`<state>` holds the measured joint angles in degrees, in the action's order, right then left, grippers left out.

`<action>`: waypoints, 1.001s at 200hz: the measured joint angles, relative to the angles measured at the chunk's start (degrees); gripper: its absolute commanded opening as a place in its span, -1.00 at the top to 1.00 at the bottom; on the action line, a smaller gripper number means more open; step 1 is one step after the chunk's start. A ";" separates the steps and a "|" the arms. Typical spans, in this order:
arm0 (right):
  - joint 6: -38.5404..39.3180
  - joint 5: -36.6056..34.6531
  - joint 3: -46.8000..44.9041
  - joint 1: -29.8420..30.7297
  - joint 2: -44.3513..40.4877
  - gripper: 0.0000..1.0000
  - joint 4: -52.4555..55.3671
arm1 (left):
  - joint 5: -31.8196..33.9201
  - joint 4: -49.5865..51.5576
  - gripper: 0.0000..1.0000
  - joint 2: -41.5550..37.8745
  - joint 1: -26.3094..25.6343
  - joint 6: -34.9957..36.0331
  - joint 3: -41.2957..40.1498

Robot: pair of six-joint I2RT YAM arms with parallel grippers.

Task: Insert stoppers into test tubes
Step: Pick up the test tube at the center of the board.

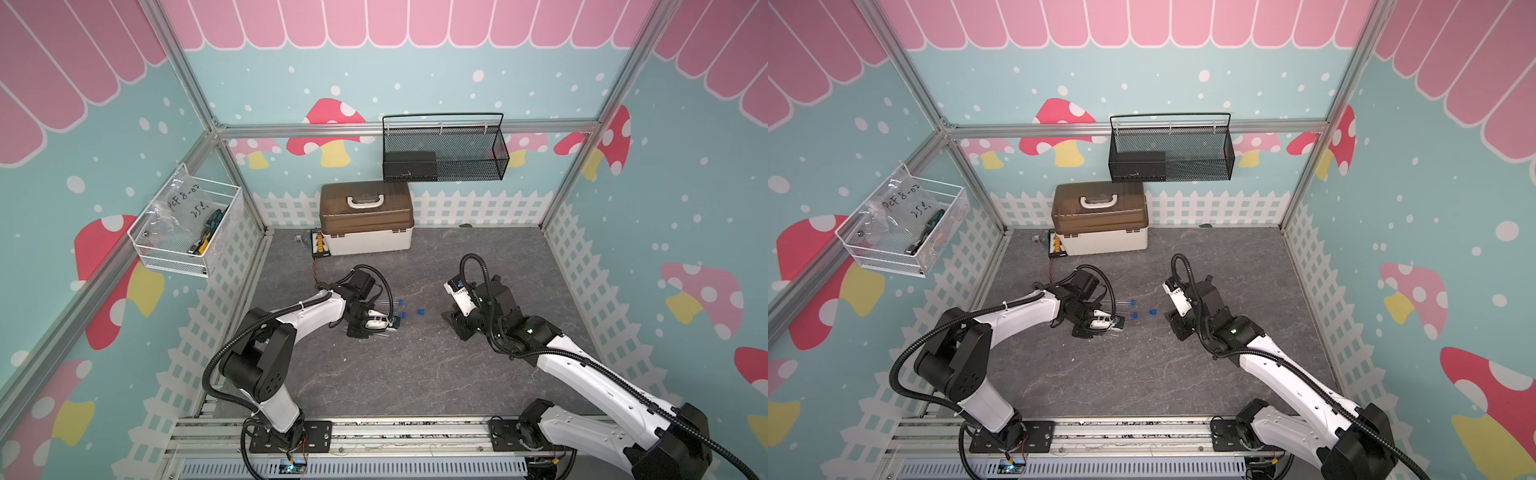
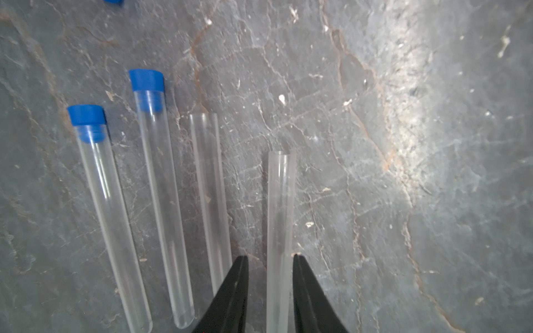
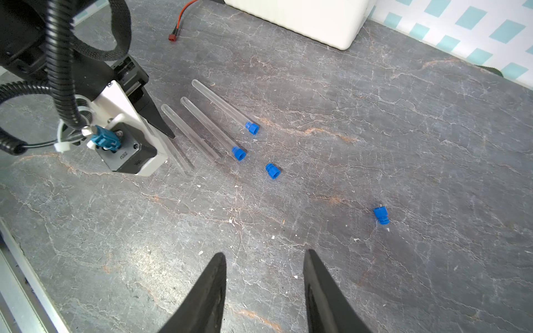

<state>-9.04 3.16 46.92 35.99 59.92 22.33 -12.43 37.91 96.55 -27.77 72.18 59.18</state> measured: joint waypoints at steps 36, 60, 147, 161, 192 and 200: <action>0.02 0.57 0.00 0.00 0.00 0.14 0.00 | 0.68 0.02 0.30 0.70 -0.20 -0.17 0.02; 0.02 0.92 0.00 0.00 0.00 0.14 0.04 | 1.64 0.00 0.30 1.92 -0.57 -0.44 0.02; 0.02 1.40 0.00 0.00 -0.04 0.14 0.33 | 4.39 0.00 0.49 3.54 -1.49 -2.43 0.13; 0.02 1.42 0.00 0.00 -0.11 0.14 0.39 | 4.79 -0.02 0.55 3.54 -1.64 -2.60 0.13; -0.02 1.40 0.00 0.00 -0.44 0.14 0.55 | 4.96 -0.04 0.64 3.52 -1.84 -3.10 0.13; -0.04 1.40 0.00 0.00 -0.59 0.14 0.63 | 4.90 -0.04 0.66 3.39 -1.86 -3.32 0.11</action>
<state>-9.08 4.56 46.92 35.99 59.33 22.96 -7.53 37.87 99.94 -29.63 68.86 59.29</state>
